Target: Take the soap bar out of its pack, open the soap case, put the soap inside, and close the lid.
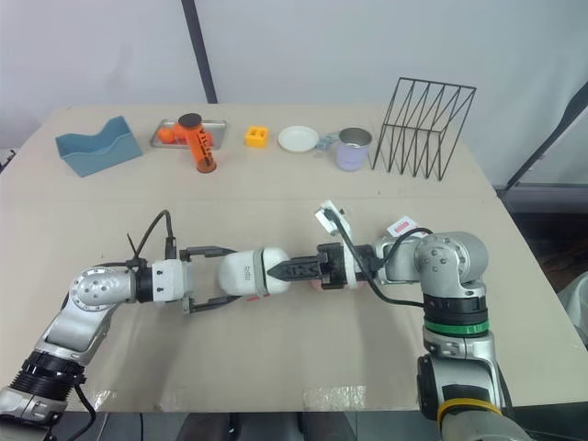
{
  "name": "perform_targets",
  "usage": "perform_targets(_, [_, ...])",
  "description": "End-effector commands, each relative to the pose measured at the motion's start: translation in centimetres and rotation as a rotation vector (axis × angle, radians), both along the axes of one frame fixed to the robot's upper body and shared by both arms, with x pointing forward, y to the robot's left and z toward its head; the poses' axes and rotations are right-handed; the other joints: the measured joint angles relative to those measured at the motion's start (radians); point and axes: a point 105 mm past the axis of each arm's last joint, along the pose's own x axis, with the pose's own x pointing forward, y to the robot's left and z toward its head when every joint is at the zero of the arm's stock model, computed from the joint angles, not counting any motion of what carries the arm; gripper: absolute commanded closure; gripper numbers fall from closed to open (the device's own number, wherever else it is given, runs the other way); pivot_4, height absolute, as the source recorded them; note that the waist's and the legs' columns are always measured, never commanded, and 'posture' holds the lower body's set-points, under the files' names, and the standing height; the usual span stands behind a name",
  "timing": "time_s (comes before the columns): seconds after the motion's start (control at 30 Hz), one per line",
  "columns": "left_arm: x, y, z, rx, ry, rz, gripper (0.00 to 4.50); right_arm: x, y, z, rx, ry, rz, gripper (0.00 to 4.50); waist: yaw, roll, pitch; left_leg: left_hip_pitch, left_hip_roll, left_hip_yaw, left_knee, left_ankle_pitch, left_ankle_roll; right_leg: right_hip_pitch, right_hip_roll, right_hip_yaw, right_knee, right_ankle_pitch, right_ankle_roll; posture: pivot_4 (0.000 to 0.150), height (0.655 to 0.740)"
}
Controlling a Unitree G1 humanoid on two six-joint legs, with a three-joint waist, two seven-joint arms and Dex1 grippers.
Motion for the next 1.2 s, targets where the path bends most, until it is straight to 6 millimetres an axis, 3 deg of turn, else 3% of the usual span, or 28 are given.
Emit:
perform_targets(0.03, [0.0,0.2,0.9,-0.044,-0.023,0.019,0.68,-0.6,0.1,0.9,0.047,-0.015,0.051,2.59,0.000,0.000,0.000,0.000,0.000,0.000,0.000,0.000,0.000,0.000,0.000,0.000,0.000,0.000,0.000,0.150,0.7400])
perform_targets(0.3, [-0.3,0.1,0.9,-0.060,-0.011,0.020,0.68,-0.4,-0.3,0.7,0.031,-0.011,0.038,2.59,0.000,0.000,0.000,0.000,0.000,0.000,0.000,0.000,0.000,-0.001,0.000,0.000,0.000,0.000,0.000,0.150,0.7400])
perform_targets(0.43, [-0.5,0.1,0.9,-0.069,0.005,0.019,0.68,0.3,-1.4,0.4,-0.003,-0.015,-0.013,2.59,0.000,0.000,0.000,-0.001,0.000,0.000,0.000,0.000,0.000,-0.001,0.000,0.000,0.000,0.000,0.000,0.150,0.7400])
perform_targets(0.6, [-0.7,0.3,0.8,-0.079,0.051,0.027,0.68,1.6,-4.7,1.3,-0.074,-0.064,-0.110,2.59,0.000,0.000,0.000,-0.006,0.000,0.000,0.000,0.000,0.000,-0.006,0.000,0.000,0.001,0.000,0.000,0.150,0.7400])
perform_targets(0.7, [-0.8,0.4,0.7,-0.078,0.084,0.029,0.68,2.3,-7.2,3.6,-0.135,-0.149,-0.164,2.59,0.000,0.000,0.000,-0.007,0.000,0.000,0.000,0.000,0.000,-0.007,-0.001,0.000,0.000,0.000,0.000,0.150,0.7400])
perform_targets(0.77, [-0.8,0.5,0.7,-0.076,0.096,0.030,0.68,2.7,-8.5,4.9,-0.190,-0.203,-0.187,2.59,0.001,0.001,0.000,-0.006,0.000,0.001,0.000,0.000,0.000,-0.008,-0.001,0.001,0.001,0.000,0.000,0.150,0.7400])
perform_targets(0.87, [-0.8,0.5,0.6,-0.069,0.105,0.027,0.68,2.9,-10.4,5.1,-0.345,-0.302,-0.191,2.59,0.000,0.000,0.000,-0.006,0.000,0.001,0.000,0.000,0.000,-0.008,0.000,0.001,0.000,0.000,0.000,0.150,0.7400])
perform_targets(1.07, [-0.6,0.2,0.6,-0.065,0.110,0.020,0.68,2.2,-13.3,3.2,-0.698,-0.457,-0.055,2.59,0.001,0.001,0.000,-0.006,0.001,0.002,0.000,0.000,0.000,-0.008,0.000,0.001,0.000,0.001,-0.001,0.150,0.7400])
perform_targets(1.2, [-0.6,0.3,0.6,-0.064,0.112,0.021,0.68,1.6,-14.3,2.2,-0.803,-0.481,0.032,2.59,0.000,0.001,0.000,-0.006,0.001,0.002,0.000,0.000,0.000,-0.008,-0.001,0.001,0.000,0.001,-0.001,0.150,0.7400])
